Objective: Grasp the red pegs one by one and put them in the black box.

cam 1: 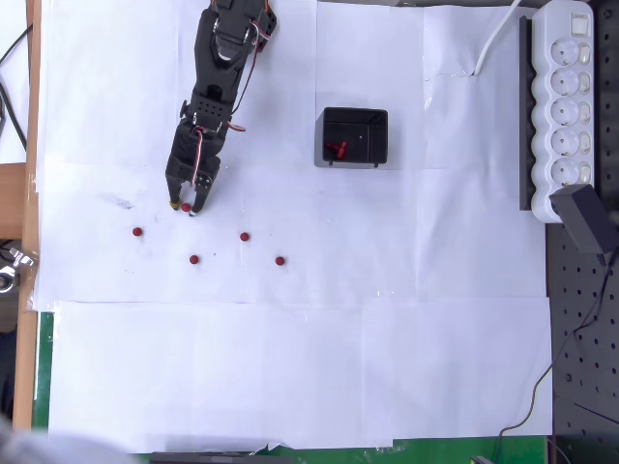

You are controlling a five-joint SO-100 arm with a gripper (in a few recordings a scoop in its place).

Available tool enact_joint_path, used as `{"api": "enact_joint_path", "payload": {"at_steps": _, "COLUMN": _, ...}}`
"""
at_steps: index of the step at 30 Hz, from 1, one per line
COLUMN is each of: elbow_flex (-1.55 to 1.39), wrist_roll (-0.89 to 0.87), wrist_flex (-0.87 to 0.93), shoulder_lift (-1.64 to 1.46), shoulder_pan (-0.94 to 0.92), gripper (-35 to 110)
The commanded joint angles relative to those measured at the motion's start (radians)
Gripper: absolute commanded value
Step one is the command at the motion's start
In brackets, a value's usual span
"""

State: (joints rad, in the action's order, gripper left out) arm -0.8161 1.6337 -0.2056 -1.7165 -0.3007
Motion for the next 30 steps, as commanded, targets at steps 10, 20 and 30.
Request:
{"api": "enact_joint_path", "payload": {"at_steps": 10, "elbow_flex": -0.075, "wrist_roll": 0.069, "wrist_flex": 0.379, "shoulder_lift": 0.150, "shoulder_pan": 0.017, "gripper": 0}}
{"api": "enact_joint_path", "payload": {"at_steps": 20, "elbow_flex": -0.598, "wrist_roll": 0.324, "wrist_flex": 1.528, "shoulder_lift": 0.483, "shoulder_pan": 0.225, "gripper": 0}}
{"api": "enact_joint_path", "payload": {"at_steps": 30, "elbow_flex": -1.085, "wrist_roll": 0.571, "wrist_flex": 2.008, "shoulder_lift": 0.531, "shoulder_pan": 0.813, "gripper": 0}}
